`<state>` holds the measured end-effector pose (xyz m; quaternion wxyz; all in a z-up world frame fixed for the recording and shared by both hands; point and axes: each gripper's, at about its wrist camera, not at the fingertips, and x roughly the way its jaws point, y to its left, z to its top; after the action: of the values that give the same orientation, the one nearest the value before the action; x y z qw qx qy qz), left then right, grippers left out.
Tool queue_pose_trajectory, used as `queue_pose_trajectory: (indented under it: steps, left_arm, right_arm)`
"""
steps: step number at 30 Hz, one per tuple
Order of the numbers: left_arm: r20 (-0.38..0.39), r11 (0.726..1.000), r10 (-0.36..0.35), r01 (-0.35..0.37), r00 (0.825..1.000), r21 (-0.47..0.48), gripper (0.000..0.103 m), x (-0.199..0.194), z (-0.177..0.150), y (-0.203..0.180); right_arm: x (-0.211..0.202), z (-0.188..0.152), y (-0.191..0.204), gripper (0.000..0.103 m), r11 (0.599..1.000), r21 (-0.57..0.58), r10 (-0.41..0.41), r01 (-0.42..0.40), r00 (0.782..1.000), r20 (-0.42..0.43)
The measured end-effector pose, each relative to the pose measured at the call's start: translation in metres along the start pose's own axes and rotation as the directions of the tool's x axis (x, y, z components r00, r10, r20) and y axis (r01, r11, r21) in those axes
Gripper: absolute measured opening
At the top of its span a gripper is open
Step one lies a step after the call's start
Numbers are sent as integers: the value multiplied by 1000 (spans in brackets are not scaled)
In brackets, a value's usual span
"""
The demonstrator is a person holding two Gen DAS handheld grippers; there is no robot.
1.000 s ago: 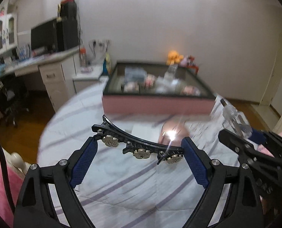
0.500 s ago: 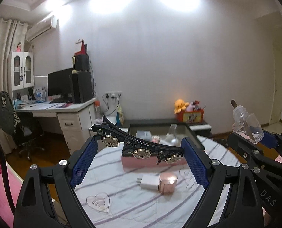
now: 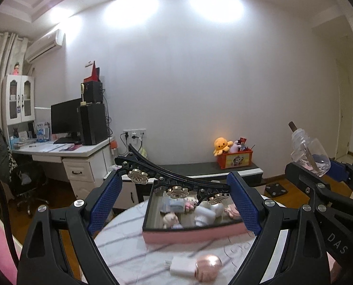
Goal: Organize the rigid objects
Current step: 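Lift the hair clip and glass bottle and carry them over the pink tray, then lower the hair clip and bottle into the tray and open both grippers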
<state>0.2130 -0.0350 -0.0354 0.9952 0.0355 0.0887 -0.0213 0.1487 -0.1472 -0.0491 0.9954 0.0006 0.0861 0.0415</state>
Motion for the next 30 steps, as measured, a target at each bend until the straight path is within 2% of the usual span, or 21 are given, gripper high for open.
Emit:
queue_pose_trajectory:
  steps: [8, 13, 14, 16, 17, 19, 21, 23, 26, 28, 30]
  left_arm:
    - [-14, 1000, -19, 20, 1000, 18, 91, 105, 13, -6]
    - [-148, 999, -3, 10, 989, 45, 91, 180, -8, -10]
    - [-212, 999, -5, 15, 977, 45, 91, 200, -17, -9]
    - [-314, 999, -29, 38, 949, 24, 91, 230, -33, -8]
    - [-371, 999, -29, 39, 928, 17, 91, 245, -43, -6]
    - [-483, 999, -36, 40, 875, -3, 91, 272, -62, -2]
    - [-550, 997, -70, 48, 832, -55, 91, 288, -77, 4]
    - [-571, 998, -61, 38, 819, -53, 90, 293, -85, 5]
    - [-585, 1000, -27, 22, 811, -15, 91, 293, -88, 2]
    - [-570, 1000, 6, -1, 822, 9, 92, 286, -86, -1]
    - [-536, 1000, -10, 15, 844, 4, 93, 268, -78, 2]
  right_arm:
    - [89, 9, -17, 51, 1000, 25, 0, 1, 999, -35]
    - [165, -4, -28, 52, 997, 72, 28, -17, 987, -157]
    - [176, -10, -31, 52, 997, 80, 35, -20, 982, -186]
    - [211, -26, -35, 52, 994, 102, 73, -46, 957, -279]
    - [224, -35, -37, 52, 991, 120, 92, -56, 945, -315]
    - [248, -49, -40, 52, 984, 159, 136, -79, 911, -390]
    - [273, -68, -39, 52, 978, 188, 169, -91, 874, -455]
    - [285, -81, -41, 52, 972, 215, 193, -95, 845, -499]
    - [289, -93, -43, 53, 968, 233, 206, -94, 829, -520]
    - [287, -94, -43, 64, 971, 225, 191, -81, 828, -528]
    - [279, -92, -47, 86, 974, 215, 176, -74, 842, -511]
